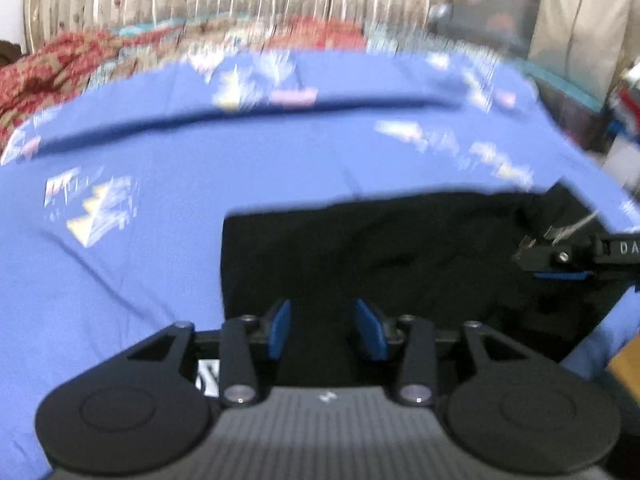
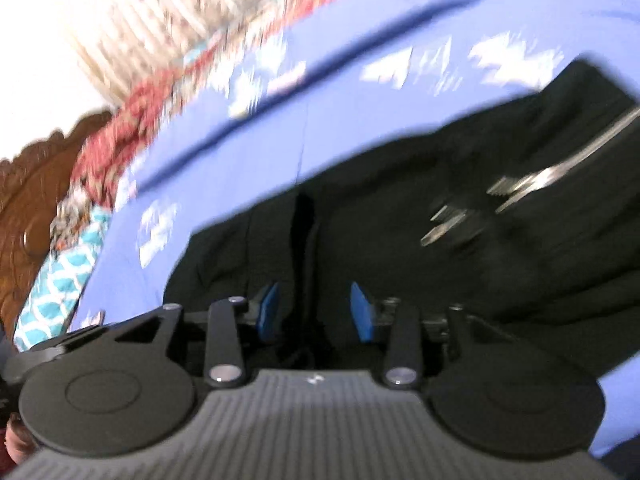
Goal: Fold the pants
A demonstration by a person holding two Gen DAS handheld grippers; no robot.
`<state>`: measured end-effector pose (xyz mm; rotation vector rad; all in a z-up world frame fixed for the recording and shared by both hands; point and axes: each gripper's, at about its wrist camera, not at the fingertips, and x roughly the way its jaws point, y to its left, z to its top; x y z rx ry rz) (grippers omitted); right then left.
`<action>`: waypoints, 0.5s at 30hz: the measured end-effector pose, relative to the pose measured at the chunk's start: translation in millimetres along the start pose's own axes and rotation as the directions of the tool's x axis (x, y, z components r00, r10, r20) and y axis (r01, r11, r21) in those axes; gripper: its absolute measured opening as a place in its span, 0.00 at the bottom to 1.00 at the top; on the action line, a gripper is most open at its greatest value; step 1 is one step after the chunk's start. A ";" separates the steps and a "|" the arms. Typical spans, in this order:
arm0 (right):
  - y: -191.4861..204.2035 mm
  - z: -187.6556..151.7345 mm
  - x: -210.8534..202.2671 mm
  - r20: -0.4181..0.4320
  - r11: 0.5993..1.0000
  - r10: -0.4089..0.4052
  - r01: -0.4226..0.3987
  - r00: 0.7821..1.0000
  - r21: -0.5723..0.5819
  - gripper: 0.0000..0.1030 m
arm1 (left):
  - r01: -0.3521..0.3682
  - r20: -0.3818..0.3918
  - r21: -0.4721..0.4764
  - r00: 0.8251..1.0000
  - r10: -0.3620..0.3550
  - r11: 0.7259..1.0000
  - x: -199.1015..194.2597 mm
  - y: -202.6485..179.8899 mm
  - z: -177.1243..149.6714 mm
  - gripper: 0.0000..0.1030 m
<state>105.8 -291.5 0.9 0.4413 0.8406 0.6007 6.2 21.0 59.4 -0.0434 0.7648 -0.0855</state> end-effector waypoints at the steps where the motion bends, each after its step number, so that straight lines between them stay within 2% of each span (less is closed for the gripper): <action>1: -7.1 2.6 -12.3 0.037 1.000 -0.011 0.011 0.999 0.008 0.44 | 0.023 0.013 -0.008 1.000 -0.023 1.000 -3.5 -1.2 5.0 0.39; 3: -24.6 8.8 -39.7 0.123 0.997 -0.070 0.066 0.990 0.036 0.45 | 0.073 0.020 -0.029 0.997 -0.072 0.997 -2.9 -4.7 15.0 0.39; 5: -44.5 14.0 -66.0 0.207 0.989 -0.136 0.121 0.969 0.083 0.47 | 0.115 0.012 -0.043 0.993 -0.115 0.992 4.9 -9.5 22.0 0.39; 6: -56.3 15.7 -79.3 0.244 0.983 -0.168 0.143 0.955 0.116 0.52 | 0.133 0.002 -0.046 0.991 -0.133 0.990 10.6 -11.9 25.0 0.39; 8: -80.1 16.3 -101.3 0.289 0.964 -0.235 0.185 0.928 0.190 0.59 | 0.170 -0.018 -0.052 0.985 -0.171 0.984 23.4 -17.8 26.8 0.39; 10: -104.6 13.3 -116.5 0.304 0.941 -0.281 0.200 0.910 0.274 0.61 | 0.196 -0.048 -0.065 0.979 -0.200 0.978 35.9 -20.6 23.2 0.41; 12: -125.8 6.2 -123.5 0.293 0.914 -0.297 0.182 0.909 0.362 0.64 | 0.218 -0.089 -0.098 0.970 -0.226 0.971 49.2 -21.2 16.8 0.41; 15: -151.1 -10.0 -119.7 0.254 0.864 -0.294 0.143 0.921 0.483 0.66 | 0.217 -0.135 -0.162 0.961 -0.240 0.963 66.4 -15.8 1.1 0.41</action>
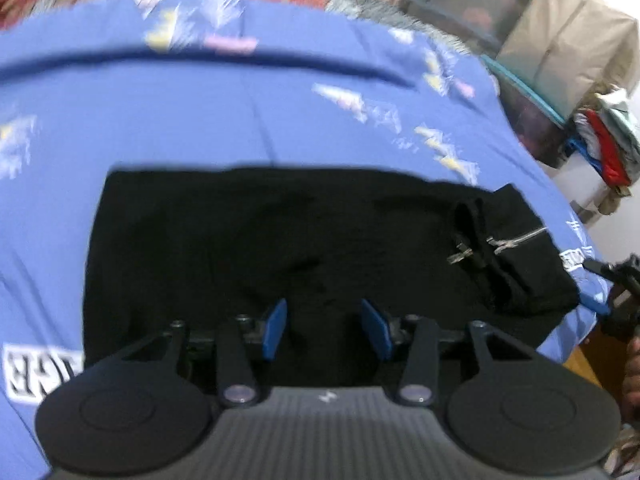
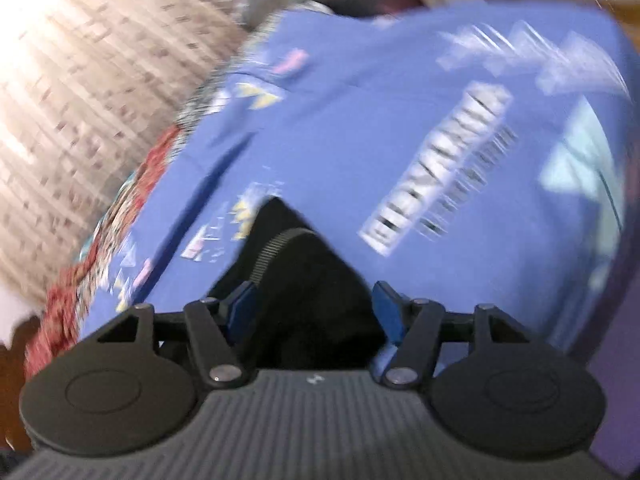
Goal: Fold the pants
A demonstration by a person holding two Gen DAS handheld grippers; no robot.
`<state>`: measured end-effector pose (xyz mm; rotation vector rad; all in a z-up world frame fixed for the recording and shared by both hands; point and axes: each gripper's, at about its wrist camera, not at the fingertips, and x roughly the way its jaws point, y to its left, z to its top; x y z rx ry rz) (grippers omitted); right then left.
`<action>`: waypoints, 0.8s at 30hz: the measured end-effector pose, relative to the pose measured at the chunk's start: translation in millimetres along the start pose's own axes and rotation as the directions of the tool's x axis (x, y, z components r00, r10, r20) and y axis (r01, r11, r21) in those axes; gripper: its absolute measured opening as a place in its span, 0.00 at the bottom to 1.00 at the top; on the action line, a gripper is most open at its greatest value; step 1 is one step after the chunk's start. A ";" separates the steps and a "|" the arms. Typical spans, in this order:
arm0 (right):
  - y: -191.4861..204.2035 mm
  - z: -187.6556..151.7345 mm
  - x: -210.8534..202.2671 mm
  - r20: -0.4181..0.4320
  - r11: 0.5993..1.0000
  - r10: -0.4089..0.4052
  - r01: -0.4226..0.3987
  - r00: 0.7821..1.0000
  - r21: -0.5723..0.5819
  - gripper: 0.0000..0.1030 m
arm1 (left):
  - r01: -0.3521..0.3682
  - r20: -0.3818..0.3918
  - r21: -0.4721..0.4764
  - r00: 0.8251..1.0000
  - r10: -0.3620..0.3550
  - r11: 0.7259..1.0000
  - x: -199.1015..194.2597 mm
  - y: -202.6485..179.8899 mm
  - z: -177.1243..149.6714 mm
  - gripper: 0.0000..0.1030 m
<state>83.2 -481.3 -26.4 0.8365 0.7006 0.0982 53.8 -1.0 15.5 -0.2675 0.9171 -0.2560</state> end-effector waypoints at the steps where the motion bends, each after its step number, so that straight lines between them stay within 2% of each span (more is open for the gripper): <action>1: -7.7 -3.7 5.4 -0.026 0.999 0.005 -0.004 1.000 0.041 0.66 | 0.010 0.000 -0.019 1.000 -0.010 1.000 2.0 4.7 -2.4 0.42; 4: -15.3 -13.0 15.7 -0.064 0.992 0.063 -0.055 0.996 0.118 0.68 | 0.050 0.000 -0.074 0.999 -0.051 0.996 2.2 18.2 -2.6 0.42; 6: -12.5 -12.9 16.3 -0.062 0.990 0.071 -0.062 0.996 0.126 0.76 | 0.063 -0.001 -0.079 0.998 -0.063 0.995 3.3 22.4 -2.8 0.42; 9: -4.6 -10.3 19.2 -0.080 0.991 0.079 -0.070 0.994 0.115 0.76 | 0.062 0.006 -0.063 0.998 -0.061 0.996 4.4 22.4 -4.6 0.42; 17: 24.0 -12.6 32.2 -0.096 1.000 -0.017 0.016 0.995 -0.009 0.74 | 0.101 0.030 -0.073 0.995 -0.099 0.992 4.2 28.0 -5.6 0.43; 20: 32.0 -19.0 37.7 -0.121 0.999 -0.008 0.004 0.993 -0.037 0.74 | 0.119 0.037 -0.075 0.993 -0.116 0.990 4.6 30.8 -6.2 0.43; 24: 32.3 -19.6 50.6 -0.128 1.000 -0.007 0.007 0.992 -0.002 0.75 | 0.136 0.044 -0.071 0.990 -0.133 0.988 4.0 33.4 -7.9 0.43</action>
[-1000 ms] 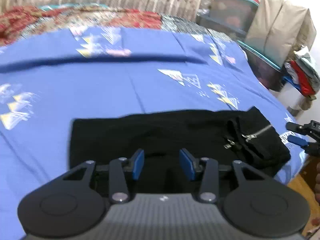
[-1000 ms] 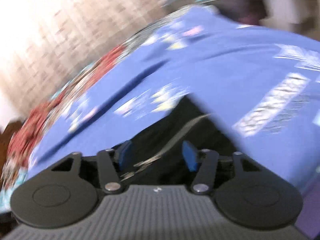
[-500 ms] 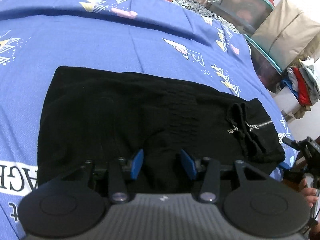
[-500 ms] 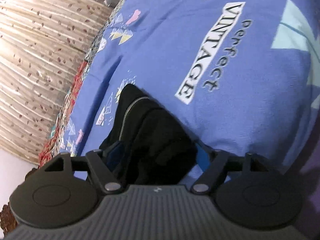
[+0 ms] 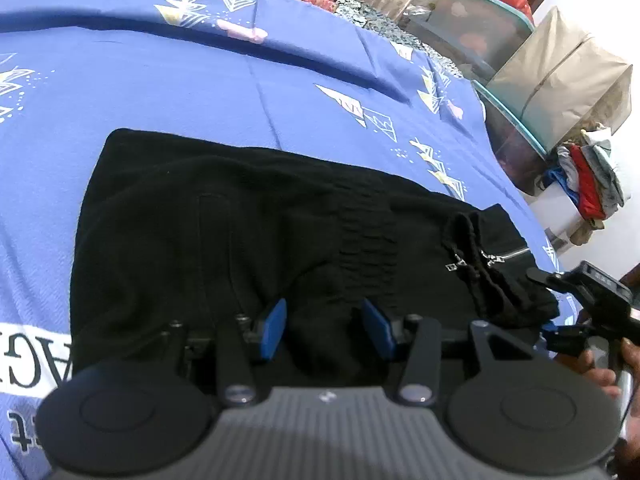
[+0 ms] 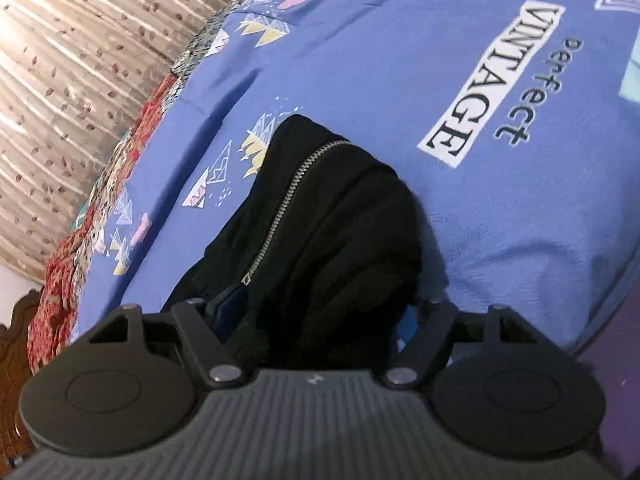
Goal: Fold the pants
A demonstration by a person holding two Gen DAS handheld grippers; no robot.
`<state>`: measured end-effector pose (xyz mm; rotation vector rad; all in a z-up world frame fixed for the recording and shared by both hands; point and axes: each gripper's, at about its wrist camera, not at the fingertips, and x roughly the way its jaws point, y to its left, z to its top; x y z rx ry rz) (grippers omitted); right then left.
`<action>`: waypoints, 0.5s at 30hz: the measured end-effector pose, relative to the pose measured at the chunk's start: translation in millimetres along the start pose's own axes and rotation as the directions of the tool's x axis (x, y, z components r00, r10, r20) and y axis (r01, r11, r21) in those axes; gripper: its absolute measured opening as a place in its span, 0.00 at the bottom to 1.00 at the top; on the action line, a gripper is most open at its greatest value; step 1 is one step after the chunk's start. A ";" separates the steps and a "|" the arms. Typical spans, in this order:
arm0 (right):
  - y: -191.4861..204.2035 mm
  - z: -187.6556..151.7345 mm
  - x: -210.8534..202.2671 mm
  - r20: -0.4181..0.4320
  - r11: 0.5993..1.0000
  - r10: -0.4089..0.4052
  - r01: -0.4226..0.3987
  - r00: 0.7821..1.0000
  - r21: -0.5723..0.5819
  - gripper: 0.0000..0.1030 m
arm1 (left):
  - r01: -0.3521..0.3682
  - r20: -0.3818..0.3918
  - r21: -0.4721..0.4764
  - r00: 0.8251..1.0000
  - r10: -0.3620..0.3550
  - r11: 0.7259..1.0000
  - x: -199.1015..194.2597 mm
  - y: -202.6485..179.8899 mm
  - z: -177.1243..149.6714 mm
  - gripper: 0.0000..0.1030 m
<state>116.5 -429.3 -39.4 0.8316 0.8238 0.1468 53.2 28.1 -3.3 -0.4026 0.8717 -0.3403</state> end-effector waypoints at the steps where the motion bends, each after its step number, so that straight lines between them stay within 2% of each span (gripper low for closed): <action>1: -3.4 1.1 1.7 0.004 1.000 0.006 -0.006 1.000 0.023 0.75 | 0.004 0.003 -0.001 1.000 -0.004 1.000 -0.2 0.8 -0.5 0.43; 6: -29.0 7.3 -2.3 0.043 0.975 0.090 -0.097 0.995 0.198 0.79 | 0.018 0.018 -0.005 1.000 -0.018 1.000 0.0 2.4 -2.8 0.43; 15: -19.0 10.4 0.1 0.074 0.981 0.049 -0.062 0.996 0.182 0.92 | 0.044 0.031 -0.013 0.999 -0.043 0.999 -0.7 6.2 -4.1 0.44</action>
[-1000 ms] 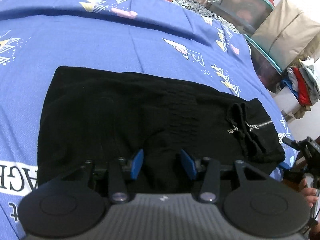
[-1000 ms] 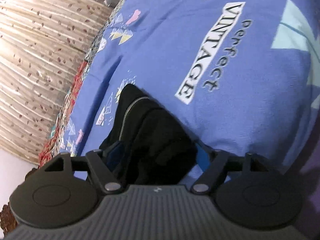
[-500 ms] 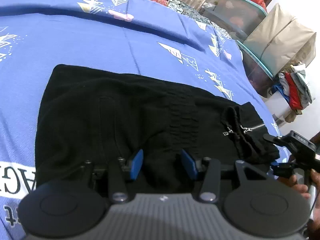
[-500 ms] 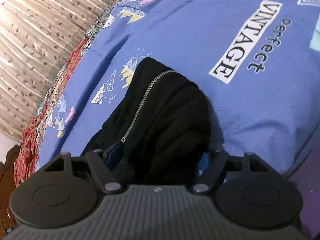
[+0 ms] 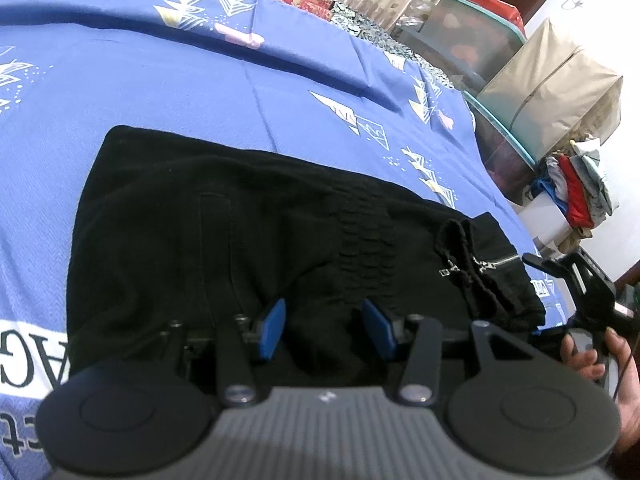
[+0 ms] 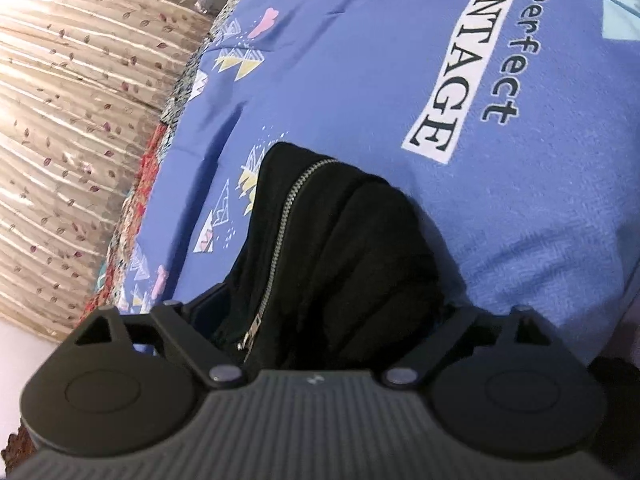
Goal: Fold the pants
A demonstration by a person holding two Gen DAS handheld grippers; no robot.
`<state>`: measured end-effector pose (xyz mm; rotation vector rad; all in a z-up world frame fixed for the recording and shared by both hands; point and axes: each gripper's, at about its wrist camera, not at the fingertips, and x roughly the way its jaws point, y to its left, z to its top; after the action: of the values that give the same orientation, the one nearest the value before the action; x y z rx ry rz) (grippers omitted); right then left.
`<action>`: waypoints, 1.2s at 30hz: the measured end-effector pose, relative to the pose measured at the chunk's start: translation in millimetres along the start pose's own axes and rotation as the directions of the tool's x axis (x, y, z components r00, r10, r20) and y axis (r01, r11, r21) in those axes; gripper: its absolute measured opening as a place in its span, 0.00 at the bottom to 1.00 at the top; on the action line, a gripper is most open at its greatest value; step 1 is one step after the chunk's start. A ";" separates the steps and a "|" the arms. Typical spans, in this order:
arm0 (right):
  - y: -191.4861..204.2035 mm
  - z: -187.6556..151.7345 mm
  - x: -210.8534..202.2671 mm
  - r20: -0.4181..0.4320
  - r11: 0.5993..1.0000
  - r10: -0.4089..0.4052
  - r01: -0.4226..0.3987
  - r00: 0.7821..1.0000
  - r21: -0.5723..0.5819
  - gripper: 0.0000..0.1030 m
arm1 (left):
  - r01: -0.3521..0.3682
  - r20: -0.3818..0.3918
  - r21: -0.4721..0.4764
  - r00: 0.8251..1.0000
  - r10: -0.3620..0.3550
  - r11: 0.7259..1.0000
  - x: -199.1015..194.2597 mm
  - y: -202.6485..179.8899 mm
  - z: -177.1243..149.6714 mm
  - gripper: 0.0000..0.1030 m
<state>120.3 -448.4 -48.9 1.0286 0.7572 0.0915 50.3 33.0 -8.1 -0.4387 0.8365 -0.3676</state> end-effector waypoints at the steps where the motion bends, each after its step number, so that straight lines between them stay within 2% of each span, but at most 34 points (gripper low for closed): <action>1: 1.8 -0.3 1.9 0.006 1.000 -0.007 0.007 1.000 0.006 0.92 | 0.002 0.001 0.000 1.000 -0.002 1.000 -0.2 0.4 -0.1 0.44; 4: 3.2 -0.1 4.6 0.011 0.999 -0.031 0.031 0.999 0.023 0.91 | 0.006 0.002 0.000 1.000 -0.006 1.000 -0.4 1.4 -0.4 0.44; 5: 4.1 0.4 4.2 0.010 0.999 -0.042 0.042 0.999 0.022 0.79 | 0.008 0.002 0.000 1.000 -0.008 1.000 -0.5 2.0 -0.5 0.44; 6: 5.1 0.6 3.8 0.008 0.998 -0.065 0.064 0.998 0.011 0.53 | 0.009 0.003 0.000 1.000 -0.009 1.000 -0.4 2.1 -0.7 0.44; 8: 5.9 2.1 4.9 -0.005 0.991 -0.132 0.132 0.991 -0.004 0.31 | 0.008 0.006 -0.002 1.000 -0.008 1.000 -0.4 1.8 -1.1 0.44; 9: 3.9 3.1 3.8 -0.017 0.993 -0.119 0.119 0.993 0.006 0.29 | 0.008 0.006 -0.002 1.000 -0.008 1.000 -0.4 1.3 -1.1 0.44; 13: 16.5 1.1 -0.4 -0.012 0.993 -0.091 0.090 0.996 -0.073 0.29 | 0.005 0.004 -0.002 1.000 -0.005 1.000 -0.3 1.0 -1.1 0.44; 14: 18.3 0.6 0.2 -0.010 0.992 -0.091 0.090 0.996 -0.087 0.34 | 0.002 0.004 -0.001 1.000 -0.002 1.000 -0.4 0.6 -1.5 0.44; 15: 18.1 0.9 2.5 -0.009 0.992 -0.100 0.099 0.995 -0.084 0.42 | 0.000 0.003 -0.001 1.000 0.000 1.000 -0.3 -0.3 -1.5 0.44; 17: 9.0 1.1 8.3 -0.013 0.993 -0.113 0.113 0.993 -0.040 0.46 | -0.002 0.001 -0.003 1.000 0.002 1.000 -0.4 -0.6 -1.2 0.44; 19: 7.8 1.7 12.4 -0.013 0.994 -0.109 0.109 0.994 -0.018 0.42 | -0.003 -0.002 -0.008 1.000 0.003 1.000 -0.4 -0.5 -0.5 0.44; 20: 8.8 2.5 11.4 -0.015 0.993 -0.114 0.114 0.993 -0.023 0.30 | -0.002 -0.004 -0.011 1.000 0.002 1.000 -0.4 -0.3 0.2 0.44; 21: 12.2 3.4 10.1 -0.021 0.992 -0.118 0.117 0.993 -0.042 0.27 | -0.001 -0.006 -0.014 1.000 0.001 1.000 -0.5 -0.3 1.3 0.44; 25: 38.9 1.8 -2.7 -0.013 0.984 -0.069 0.066 0.998 -0.165 0.26 | 0.018 -0.004 -0.035 1.000 -0.018 0.999 -5.2 2.0 5.5 0.44; 27: 59.0 -3.9 -9.3 -0.016 0.964 -0.033 0.027 0.999 -0.264 0.25 | 0.037 0.013 -0.049 0.999 -0.036 0.998 -13.6 0.6 8.8 0.44; 31: 98.6 -23.0 -17.3 -0.055 0.895 0.044 -0.064 0.997 -0.441 0.25 | 0.076 0.115 -0.051 0.991 -0.070 0.996 -44.8 -1.6 21.0 0.50; 35: 131.5 -51.6 -19.2 -0.106 0.800 0.101 -0.144 0.989 -0.582 0.25 | 0.097 0.141 -0.112 0.987 -0.081 0.989 -63.6 12.0 36.3 0.64; 36: 139.3 -60.6 -19.3 -0.125 0.773 0.113 -0.166 0.986 -0.612 0.25 | 0.108 0.139 -0.134 0.986 -0.089 0.985 -66.4 17.4 38.2 0.73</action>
<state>106.8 -336.8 55.2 0.4401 0.6531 0.4877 41.3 88.0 47.3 -0.6310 0.7152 -0.3679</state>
